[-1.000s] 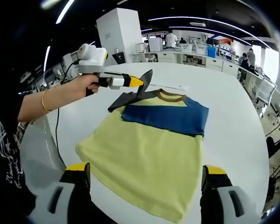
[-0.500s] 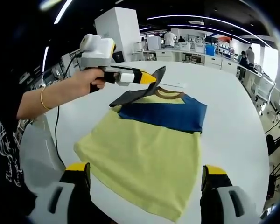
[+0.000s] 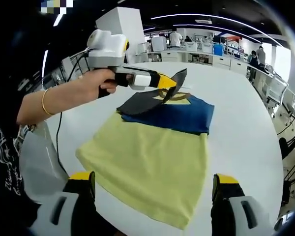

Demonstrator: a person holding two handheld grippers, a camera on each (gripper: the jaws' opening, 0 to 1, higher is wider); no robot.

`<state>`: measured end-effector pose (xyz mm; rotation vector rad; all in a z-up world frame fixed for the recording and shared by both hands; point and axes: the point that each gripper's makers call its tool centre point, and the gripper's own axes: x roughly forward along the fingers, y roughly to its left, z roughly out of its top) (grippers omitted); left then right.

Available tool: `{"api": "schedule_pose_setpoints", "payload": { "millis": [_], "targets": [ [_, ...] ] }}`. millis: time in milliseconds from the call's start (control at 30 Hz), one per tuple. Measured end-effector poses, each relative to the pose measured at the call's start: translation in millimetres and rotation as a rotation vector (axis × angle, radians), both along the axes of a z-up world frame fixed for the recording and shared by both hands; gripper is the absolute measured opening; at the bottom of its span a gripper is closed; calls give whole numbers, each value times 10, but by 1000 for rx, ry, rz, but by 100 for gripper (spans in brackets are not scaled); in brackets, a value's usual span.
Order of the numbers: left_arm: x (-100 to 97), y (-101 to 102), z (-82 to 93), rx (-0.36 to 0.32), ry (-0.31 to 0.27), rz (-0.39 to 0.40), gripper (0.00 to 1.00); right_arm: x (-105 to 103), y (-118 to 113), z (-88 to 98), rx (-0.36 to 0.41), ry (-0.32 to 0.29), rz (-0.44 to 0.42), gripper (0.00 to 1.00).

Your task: Fold the garment on the visible template until the final outline fits inside the template.

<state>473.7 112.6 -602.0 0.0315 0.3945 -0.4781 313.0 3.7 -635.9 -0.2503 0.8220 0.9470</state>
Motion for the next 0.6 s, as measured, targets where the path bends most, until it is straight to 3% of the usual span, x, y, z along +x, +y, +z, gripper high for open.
{"api": "schedule_pose_setpoints", "payload": {
  "millis": [433,600],
  "targets": [
    [-16,-240,-386,29,47,-80,0,-10,-37,-21,-5,3,-15,99],
    [6,-270,-450,-5,62,-102,0,-11,-44,-40,-5,6,-18,99]
  ]
}}
